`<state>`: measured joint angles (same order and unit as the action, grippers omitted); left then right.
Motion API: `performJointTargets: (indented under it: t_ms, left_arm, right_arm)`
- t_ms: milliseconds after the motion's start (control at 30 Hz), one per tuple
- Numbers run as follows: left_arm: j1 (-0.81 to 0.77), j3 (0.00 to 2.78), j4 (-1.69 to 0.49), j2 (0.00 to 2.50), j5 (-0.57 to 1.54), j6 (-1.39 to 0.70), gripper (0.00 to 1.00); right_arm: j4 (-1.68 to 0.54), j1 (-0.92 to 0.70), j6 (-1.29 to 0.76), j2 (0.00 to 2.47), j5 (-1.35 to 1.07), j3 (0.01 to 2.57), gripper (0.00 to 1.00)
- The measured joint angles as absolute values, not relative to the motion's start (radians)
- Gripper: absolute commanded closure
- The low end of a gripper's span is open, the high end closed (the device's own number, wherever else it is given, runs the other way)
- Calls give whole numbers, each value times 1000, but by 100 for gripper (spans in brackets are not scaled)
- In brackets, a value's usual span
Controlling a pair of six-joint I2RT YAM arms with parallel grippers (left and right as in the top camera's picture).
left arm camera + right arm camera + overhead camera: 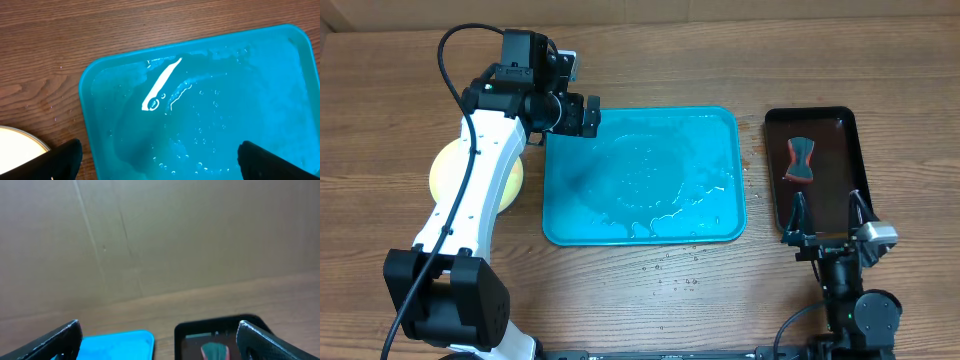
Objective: Clean dirty plates on tray and stack at the side
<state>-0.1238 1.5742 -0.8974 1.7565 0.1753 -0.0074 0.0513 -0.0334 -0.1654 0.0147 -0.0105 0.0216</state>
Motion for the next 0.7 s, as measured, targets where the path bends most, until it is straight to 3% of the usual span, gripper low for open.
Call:
performJointTargets:
  t_ms: [333, 700]
  left_arm:
    - [-124, 1574, -897, 1757, 175, -7, 0]
    - [-124, 1574, -897, 1757, 175, -7, 0]
  right_arm:
    - [-89, -33, -175, 13, -10, 19, 0]
    - [-90, -33, -163, 13, -11, 19, 0]
